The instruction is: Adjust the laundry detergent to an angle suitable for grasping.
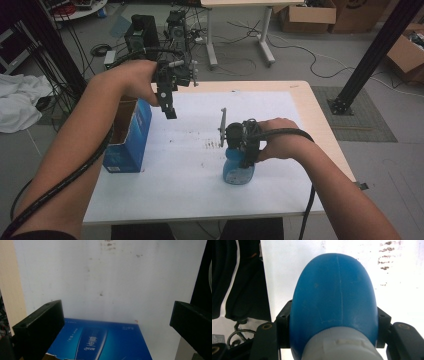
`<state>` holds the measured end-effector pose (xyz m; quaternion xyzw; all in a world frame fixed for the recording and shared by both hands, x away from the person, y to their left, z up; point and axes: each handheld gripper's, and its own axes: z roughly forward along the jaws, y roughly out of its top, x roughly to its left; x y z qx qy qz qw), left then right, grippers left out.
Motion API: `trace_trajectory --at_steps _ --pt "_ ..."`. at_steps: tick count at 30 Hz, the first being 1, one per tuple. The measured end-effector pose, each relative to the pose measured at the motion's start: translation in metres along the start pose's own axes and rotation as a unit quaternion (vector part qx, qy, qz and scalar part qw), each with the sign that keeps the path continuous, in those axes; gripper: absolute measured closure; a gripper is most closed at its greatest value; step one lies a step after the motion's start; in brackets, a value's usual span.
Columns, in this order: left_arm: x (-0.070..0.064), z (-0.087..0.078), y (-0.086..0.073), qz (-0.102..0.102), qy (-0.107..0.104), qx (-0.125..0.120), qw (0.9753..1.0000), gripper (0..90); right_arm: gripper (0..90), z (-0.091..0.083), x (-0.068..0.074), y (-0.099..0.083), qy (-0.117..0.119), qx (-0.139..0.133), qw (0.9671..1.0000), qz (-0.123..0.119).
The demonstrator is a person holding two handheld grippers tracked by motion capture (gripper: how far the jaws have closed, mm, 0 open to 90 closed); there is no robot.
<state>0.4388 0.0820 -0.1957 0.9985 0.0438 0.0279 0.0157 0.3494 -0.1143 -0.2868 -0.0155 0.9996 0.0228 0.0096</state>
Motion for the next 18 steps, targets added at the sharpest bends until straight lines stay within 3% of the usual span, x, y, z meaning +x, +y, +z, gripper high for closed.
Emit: trace_trajectory --at_steps 5,7,13,18 --pt "-0.003 -0.002 0.001 0.004 0.002 0.0 1.0 0.0 38.2 -0.009 -0.001 -0.002 0.001 0.0 0.9997 0.026" --pt "-0.004 -0.002 0.001 0.004 0.003 0.001 1.0 0.0 38.3 -0.013 -0.003 -0.004 0.005 -0.002 0.9983 0.058" --pt "-0.005 -0.002 0.001 0.004 0.003 0.002 1.0 0.0 38.3 -0.022 -0.008 -0.007 0.003 0.001 0.9942 0.108" --pt "-0.008 -0.003 0.001 0.004 0.005 0.003 1.0 0.1 38.3 -0.029 -0.018 -0.013 -0.009 -0.004 0.9841 0.177"
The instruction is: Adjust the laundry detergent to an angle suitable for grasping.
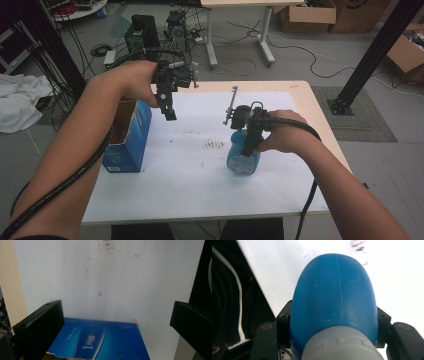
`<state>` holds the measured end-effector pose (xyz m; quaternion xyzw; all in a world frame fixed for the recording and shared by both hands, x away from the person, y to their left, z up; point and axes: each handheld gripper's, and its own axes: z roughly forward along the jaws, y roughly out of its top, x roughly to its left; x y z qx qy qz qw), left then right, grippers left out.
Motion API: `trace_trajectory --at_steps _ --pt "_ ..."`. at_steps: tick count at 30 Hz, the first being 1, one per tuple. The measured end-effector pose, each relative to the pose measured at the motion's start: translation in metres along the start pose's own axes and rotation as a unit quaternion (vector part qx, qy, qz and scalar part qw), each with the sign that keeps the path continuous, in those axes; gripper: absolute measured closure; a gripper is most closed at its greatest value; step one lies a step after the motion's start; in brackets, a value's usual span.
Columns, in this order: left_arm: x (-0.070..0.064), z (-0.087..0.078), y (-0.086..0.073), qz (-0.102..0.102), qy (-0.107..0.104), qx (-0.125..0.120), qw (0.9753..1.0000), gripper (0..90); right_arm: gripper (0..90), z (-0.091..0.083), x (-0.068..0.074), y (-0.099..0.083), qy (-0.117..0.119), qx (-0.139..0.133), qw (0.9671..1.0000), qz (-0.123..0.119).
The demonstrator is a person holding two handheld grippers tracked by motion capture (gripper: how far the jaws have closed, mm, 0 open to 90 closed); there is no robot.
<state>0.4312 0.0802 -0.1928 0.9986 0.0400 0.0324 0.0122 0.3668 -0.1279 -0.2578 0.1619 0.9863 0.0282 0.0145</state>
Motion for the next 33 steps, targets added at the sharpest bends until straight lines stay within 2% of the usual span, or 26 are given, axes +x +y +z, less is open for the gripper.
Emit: trace_trajectory --at_steps 5,7,9,15,18,19,20,33 --pt "-0.003 -0.001 0.0 0.002 0.002 0.0 1.0 0.0 38.3 -0.004 -0.012 -0.003 -0.004 -0.012 0.9982 0.058" --pt "-0.003 -0.001 0.0 0.002 0.002 0.0 1.0 0.0 38.3 -0.005 -0.016 -0.003 -0.007 -0.015 0.9973 0.072" --pt "-0.003 -0.001 -0.001 0.002 0.002 0.001 1.0 0.0 38.3 -0.005 -0.02 -0.002 -0.008 -0.01 0.9949 0.1" --pt "-0.004 0.0 0.001 0.001 0.001 -0.001 1.0 0.1 38.3 0.001 -0.026 0.004 -0.013 -0.003 0.992 0.126" --pt "-0.005 0.0 0.002 0.003 0.001 -0.001 1.0 0.0 38.3 0.006 -0.029 0.007 -0.011 -0.004 0.9914 0.13" --pt "-0.006 0.001 0.002 0.004 0.001 -0.001 1.0 0.0 38.3 0.008 -0.029 0.007 -0.009 -0.007 0.9903 0.138" --pt "-0.006 0.001 0.002 0.004 0.001 -0.001 1.0 0.0 38.3 0.009 -0.029 0.008 -0.011 -0.008 0.9913 0.131" --pt "-0.005 0.003 -0.002 0.002 -0.001 0.0 1.0 0.0 38.4 0.03 -0.026 0.017 -0.002 0.003 0.9929 0.119"
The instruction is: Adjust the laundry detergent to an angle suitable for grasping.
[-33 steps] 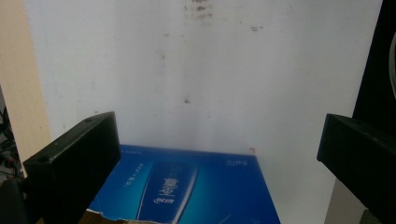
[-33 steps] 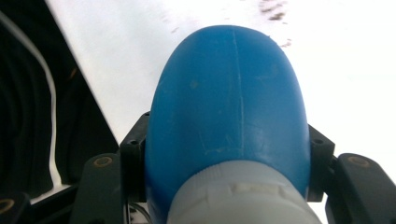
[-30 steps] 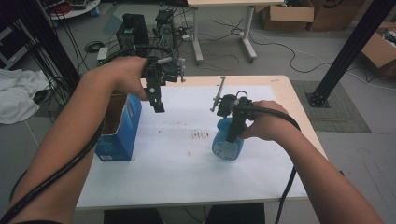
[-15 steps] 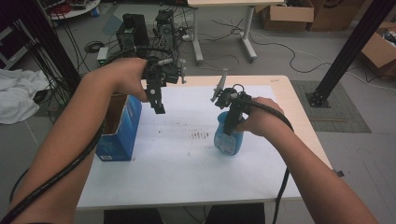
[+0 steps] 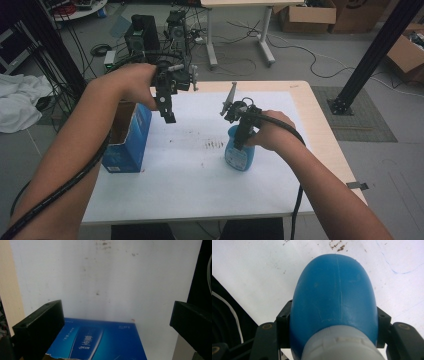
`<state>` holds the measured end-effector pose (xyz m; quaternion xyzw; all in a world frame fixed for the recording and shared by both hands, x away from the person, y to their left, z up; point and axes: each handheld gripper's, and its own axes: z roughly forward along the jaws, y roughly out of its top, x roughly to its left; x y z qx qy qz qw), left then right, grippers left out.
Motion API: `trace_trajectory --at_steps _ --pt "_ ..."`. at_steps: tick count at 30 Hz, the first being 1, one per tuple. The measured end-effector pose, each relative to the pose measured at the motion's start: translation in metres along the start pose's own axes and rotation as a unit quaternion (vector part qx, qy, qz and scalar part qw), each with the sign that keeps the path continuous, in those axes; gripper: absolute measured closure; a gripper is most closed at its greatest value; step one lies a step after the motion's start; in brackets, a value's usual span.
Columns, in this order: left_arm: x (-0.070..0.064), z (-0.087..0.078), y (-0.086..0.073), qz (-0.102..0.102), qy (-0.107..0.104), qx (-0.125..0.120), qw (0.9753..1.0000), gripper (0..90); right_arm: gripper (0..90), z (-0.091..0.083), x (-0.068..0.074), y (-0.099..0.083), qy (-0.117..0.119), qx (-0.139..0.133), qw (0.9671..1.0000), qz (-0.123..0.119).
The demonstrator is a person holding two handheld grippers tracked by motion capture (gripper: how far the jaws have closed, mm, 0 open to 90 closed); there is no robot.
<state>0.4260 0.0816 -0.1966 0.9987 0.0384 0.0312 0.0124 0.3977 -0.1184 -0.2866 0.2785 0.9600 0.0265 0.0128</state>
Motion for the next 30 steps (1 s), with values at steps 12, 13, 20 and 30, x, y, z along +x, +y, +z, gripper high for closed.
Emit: trace_trajectory --at_steps 12,13,20,30 --pt "0.004 0.0052 -0.0042 -0.005 -0.005 0.001 1.0 0.1 38.2 0.0064 0.0007 0.0024 0.003 0.005 0.9999 -0.011" --pt "0.0043 0.0049 -0.0042 -0.004 -0.006 0.002 1.0 0.1 38.1 0.0061 0.0012 0.0026 0.002 0.008 0.9999 -0.011" --pt "0.0043 0.007 -0.0015 -0.002 -0.007 0.002 1.0 0.0 37.3 0.0068 -0.0013 0.0024 0.014 0.006 0.9998 -0.012" --pt "0.0052 0.0081 -0.0028 -0.004 -0.006 0.001 1.0 0.0 29.9 0.0067 -0.004 0.0015 0.018 0.002 0.9998 -0.006"
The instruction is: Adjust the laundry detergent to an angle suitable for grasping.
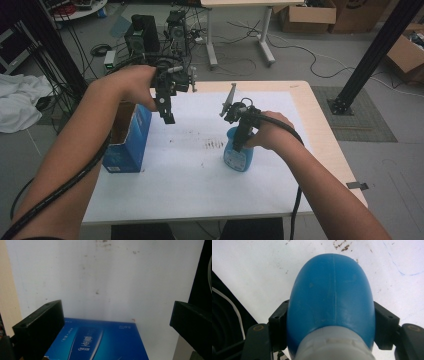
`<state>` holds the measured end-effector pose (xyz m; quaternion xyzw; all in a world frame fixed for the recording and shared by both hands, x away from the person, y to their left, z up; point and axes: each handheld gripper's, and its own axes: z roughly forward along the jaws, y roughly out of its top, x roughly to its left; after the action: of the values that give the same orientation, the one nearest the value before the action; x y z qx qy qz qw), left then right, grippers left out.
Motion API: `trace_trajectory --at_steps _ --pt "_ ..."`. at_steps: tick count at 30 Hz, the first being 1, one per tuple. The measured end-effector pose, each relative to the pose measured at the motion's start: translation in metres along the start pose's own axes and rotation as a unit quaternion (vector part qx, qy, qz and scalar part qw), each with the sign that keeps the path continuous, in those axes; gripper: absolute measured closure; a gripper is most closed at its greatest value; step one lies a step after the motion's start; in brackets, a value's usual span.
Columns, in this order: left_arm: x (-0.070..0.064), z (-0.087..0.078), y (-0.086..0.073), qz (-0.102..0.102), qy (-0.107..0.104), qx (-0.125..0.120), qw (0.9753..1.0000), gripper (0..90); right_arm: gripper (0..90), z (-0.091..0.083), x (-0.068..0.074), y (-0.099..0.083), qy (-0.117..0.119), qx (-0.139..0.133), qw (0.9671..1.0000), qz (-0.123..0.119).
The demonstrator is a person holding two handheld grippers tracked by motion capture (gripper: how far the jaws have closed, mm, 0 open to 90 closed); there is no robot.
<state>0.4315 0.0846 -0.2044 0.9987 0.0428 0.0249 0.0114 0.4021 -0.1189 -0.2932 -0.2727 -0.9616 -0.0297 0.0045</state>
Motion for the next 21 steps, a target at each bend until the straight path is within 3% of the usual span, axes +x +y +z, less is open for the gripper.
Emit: trace_trajectory --at_steps 5,14,21 --pt "0.001 0.0 -0.001 -0.003 0.0 0.003 1.0 0.0 20.7 -0.001 0.0 -0.001 0.0 -0.002 1.0 0.003" --pt "0.001 0.002 -0.001 -0.003 -0.002 0.005 1.0 0.0 18.4 -0.01 0.0 -0.006 0.012 -0.02 0.9997 -0.002" --pt "0.002 0.002 -0.002 -0.003 -0.002 0.005 1.0 0.0 18.2 -0.015 0.003 -0.005 0.012 -0.018 0.9998 -0.003"
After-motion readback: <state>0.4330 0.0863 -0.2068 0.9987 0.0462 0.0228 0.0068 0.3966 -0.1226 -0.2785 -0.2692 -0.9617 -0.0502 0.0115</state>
